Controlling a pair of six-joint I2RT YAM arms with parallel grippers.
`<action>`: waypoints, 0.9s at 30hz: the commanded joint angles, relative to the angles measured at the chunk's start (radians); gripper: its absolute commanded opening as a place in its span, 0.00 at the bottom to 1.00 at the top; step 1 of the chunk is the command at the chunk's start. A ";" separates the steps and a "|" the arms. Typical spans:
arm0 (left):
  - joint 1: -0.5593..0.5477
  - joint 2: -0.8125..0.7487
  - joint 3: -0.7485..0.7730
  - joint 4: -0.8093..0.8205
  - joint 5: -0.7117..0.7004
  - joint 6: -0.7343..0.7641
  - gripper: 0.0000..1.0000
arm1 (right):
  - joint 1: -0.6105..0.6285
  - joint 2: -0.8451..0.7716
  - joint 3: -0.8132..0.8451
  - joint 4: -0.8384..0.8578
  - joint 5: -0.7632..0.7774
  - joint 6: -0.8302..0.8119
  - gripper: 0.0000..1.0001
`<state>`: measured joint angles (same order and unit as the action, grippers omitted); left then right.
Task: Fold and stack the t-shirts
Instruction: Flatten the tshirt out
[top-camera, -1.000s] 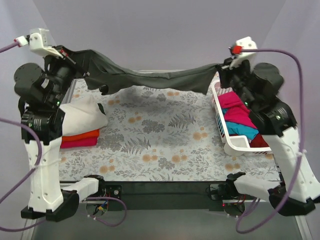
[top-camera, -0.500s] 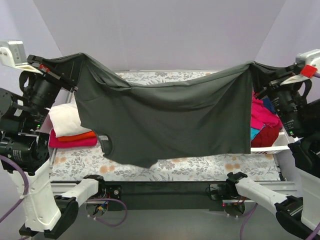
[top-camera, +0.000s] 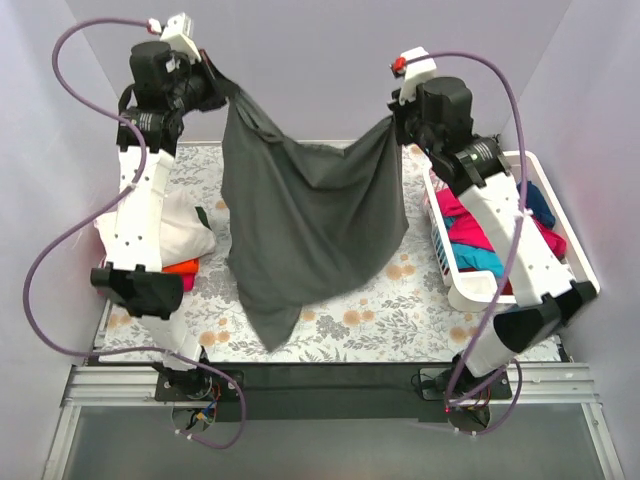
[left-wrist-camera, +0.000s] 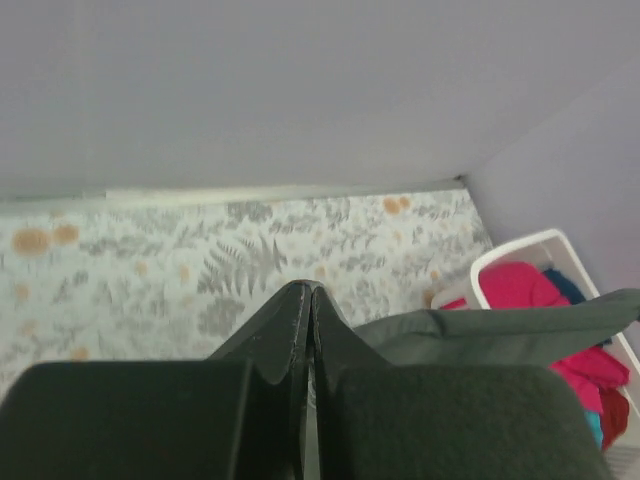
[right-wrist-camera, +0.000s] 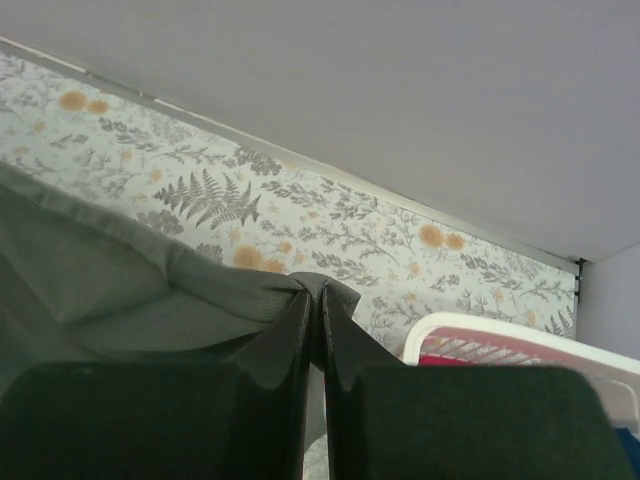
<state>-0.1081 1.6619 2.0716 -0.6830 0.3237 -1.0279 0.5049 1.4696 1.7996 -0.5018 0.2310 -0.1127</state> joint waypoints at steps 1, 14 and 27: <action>0.004 0.128 0.422 -0.056 -0.015 0.066 0.00 | -0.028 0.130 0.289 0.075 -0.016 -0.045 0.01; 0.019 -0.416 -0.581 0.371 -0.095 -0.010 0.00 | -0.031 -0.107 -0.321 0.295 -0.073 -0.096 0.01; -0.090 -0.962 -1.515 0.392 -0.175 -0.339 0.91 | 0.024 -0.319 -1.019 0.207 -0.122 0.149 0.49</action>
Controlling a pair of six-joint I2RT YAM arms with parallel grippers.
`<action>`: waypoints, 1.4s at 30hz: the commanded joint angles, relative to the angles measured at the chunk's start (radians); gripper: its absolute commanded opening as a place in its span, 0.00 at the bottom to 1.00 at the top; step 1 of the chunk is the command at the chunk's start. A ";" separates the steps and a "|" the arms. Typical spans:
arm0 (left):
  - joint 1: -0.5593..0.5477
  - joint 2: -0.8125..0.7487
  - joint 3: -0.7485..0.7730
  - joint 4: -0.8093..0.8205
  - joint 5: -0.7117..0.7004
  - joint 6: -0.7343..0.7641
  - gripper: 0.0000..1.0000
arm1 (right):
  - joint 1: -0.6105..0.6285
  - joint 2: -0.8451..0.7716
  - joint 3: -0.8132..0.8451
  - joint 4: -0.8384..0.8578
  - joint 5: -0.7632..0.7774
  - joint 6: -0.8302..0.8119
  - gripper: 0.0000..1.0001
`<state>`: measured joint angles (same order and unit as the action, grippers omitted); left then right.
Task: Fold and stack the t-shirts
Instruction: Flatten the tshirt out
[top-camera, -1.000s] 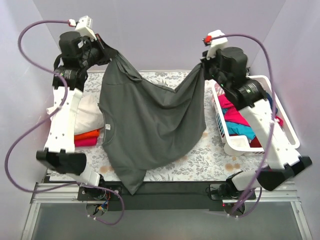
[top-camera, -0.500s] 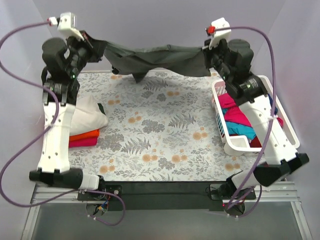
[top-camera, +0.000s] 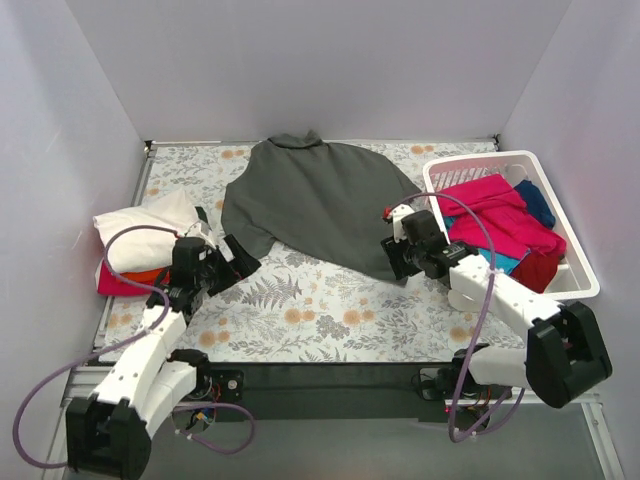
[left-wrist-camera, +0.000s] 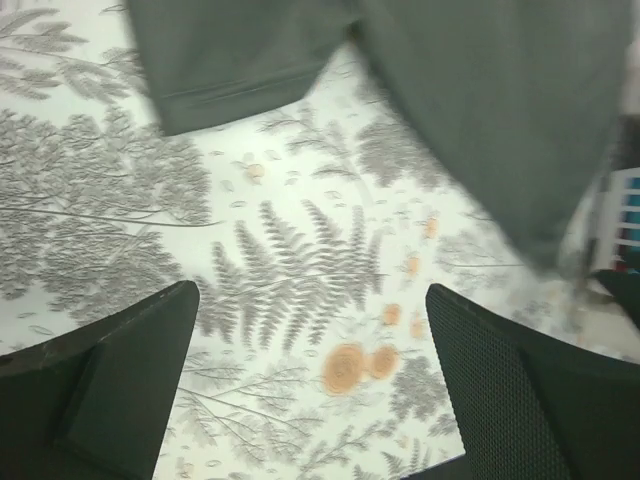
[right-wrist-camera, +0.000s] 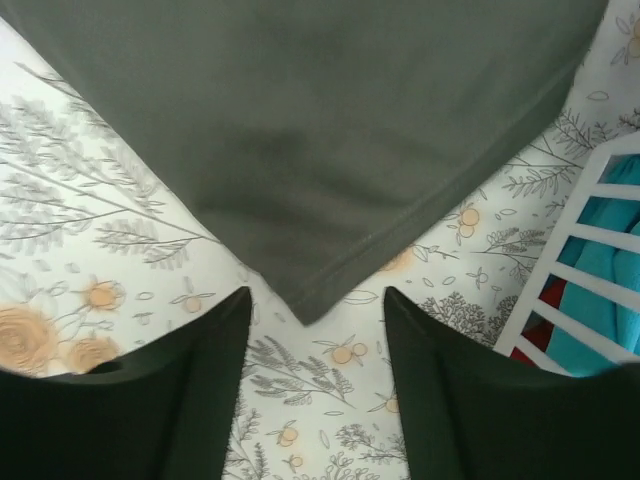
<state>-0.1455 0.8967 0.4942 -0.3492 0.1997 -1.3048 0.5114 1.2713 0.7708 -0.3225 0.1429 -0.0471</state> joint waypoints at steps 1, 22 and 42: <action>-0.060 -0.223 0.072 0.047 -0.092 -0.060 0.91 | 0.018 -0.150 0.009 0.026 -0.034 0.090 0.53; -0.183 0.525 0.329 0.485 -0.083 0.071 0.92 | 0.018 0.390 0.337 0.172 0.007 0.151 0.59; -0.189 0.785 0.179 0.671 -0.051 0.023 0.93 | -0.004 0.753 0.599 0.165 -0.072 0.151 0.58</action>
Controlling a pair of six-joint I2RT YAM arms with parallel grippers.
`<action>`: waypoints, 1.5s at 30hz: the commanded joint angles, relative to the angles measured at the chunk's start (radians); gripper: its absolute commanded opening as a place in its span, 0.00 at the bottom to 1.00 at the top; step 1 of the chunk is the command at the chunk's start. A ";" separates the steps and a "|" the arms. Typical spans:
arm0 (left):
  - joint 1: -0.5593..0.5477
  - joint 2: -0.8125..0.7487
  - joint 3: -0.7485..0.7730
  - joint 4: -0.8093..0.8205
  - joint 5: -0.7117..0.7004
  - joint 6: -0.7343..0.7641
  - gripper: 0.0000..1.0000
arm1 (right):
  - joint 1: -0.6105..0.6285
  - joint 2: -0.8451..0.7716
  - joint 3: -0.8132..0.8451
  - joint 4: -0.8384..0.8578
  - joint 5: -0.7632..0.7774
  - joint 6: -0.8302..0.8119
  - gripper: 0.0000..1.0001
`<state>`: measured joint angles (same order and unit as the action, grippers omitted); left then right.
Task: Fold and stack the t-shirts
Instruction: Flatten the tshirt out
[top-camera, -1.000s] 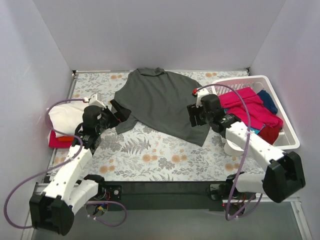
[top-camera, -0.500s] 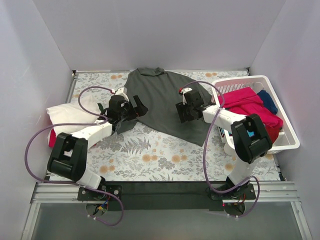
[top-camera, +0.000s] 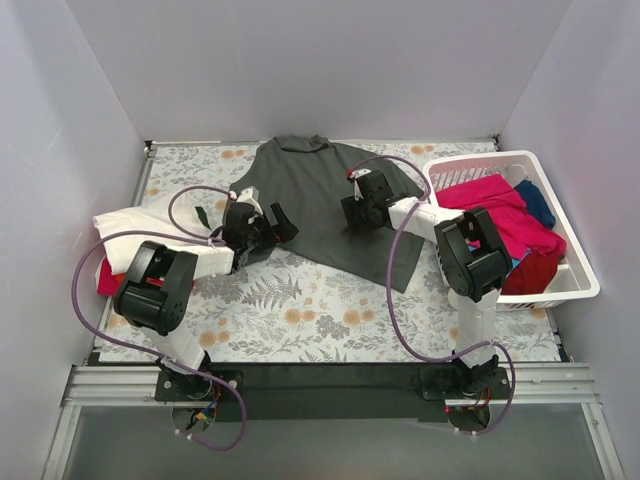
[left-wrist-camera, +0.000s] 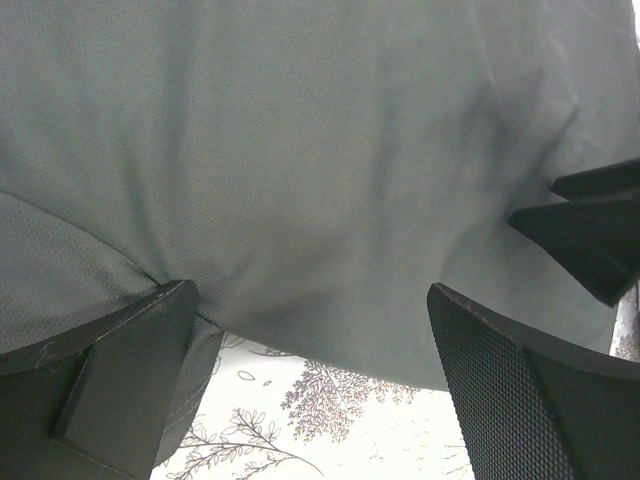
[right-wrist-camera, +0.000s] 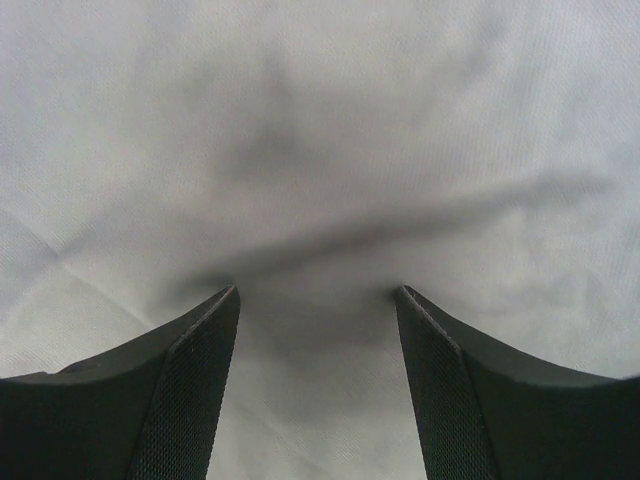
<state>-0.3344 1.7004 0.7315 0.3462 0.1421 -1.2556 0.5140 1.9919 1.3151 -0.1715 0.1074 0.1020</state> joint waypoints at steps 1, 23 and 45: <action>-0.005 -0.025 -0.076 -0.015 0.010 -0.042 0.92 | -0.006 0.041 0.062 0.010 -0.040 -0.002 0.58; -0.170 -0.793 -0.528 -0.323 -0.096 -0.257 0.93 | 0.050 -0.240 -0.407 0.030 -0.112 0.077 0.56; -0.178 -0.578 -0.095 -0.305 -0.315 -0.048 0.96 | 0.106 -0.493 -0.429 -0.057 -0.129 0.062 0.56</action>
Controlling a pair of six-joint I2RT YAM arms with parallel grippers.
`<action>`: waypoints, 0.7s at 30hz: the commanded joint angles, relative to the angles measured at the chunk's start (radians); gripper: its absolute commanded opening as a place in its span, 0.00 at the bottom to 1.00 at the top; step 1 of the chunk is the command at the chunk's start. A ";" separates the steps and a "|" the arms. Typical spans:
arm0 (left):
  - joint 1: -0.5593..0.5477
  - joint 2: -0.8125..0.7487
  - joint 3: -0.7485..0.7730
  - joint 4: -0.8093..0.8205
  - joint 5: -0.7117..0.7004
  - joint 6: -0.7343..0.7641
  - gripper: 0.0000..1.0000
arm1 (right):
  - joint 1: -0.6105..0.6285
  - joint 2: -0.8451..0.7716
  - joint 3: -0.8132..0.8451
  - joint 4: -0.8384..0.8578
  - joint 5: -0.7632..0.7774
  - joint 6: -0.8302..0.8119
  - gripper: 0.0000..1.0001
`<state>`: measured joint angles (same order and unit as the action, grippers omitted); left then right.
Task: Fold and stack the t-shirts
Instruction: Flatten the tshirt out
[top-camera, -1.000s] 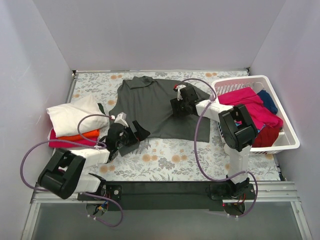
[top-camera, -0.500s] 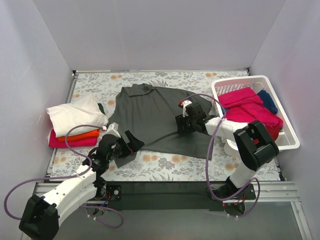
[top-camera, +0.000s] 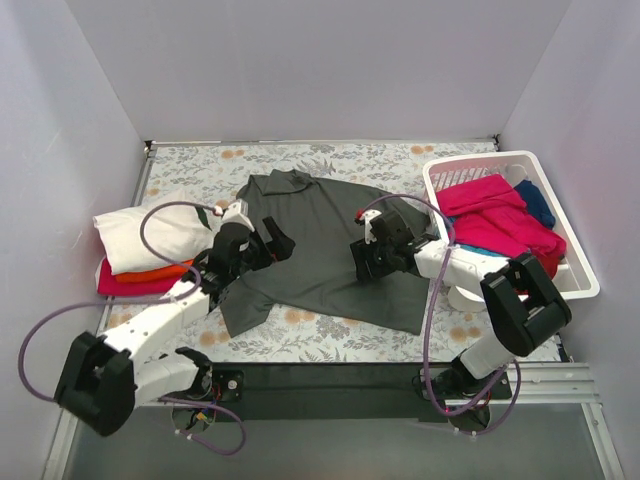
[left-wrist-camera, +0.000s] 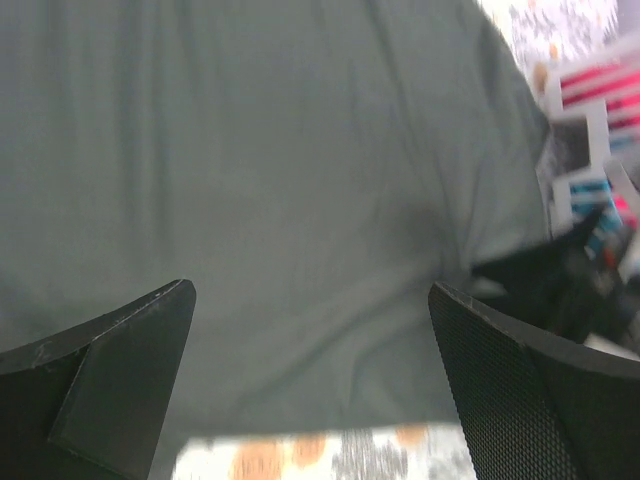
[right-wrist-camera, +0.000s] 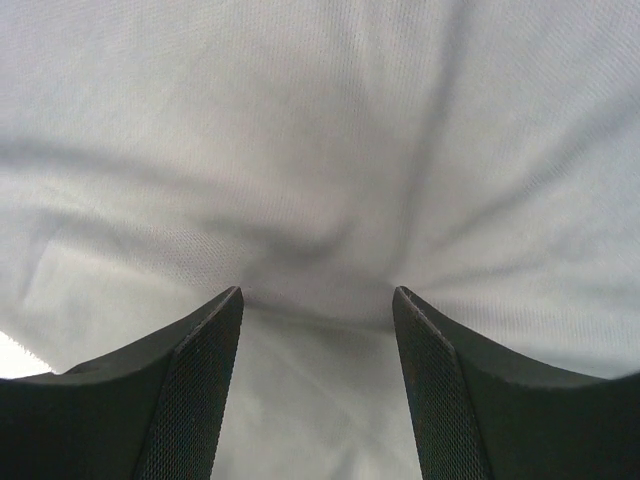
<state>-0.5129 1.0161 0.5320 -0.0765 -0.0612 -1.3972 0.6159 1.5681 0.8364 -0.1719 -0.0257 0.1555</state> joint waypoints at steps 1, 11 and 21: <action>0.002 0.157 0.141 0.150 -0.136 0.133 0.96 | 0.004 -0.083 0.049 -0.057 0.004 0.009 0.56; 0.139 0.766 0.733 0.181 -0.141 0.306 0.89 | 0.019 -0.298 -0.045 -0.052 0.010 0.018 0.56; 0.221 1.197 1.214 0.030 -0.161 0.400 0.81 | 0.022 -0.398 -0.068 -0.052 0.013 -0.001 0.56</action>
<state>-0.3206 2.1967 1.6714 0.0139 -0.2039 -1.0458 0.6319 1.2007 0.7868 -0.2356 -0.0216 0.1612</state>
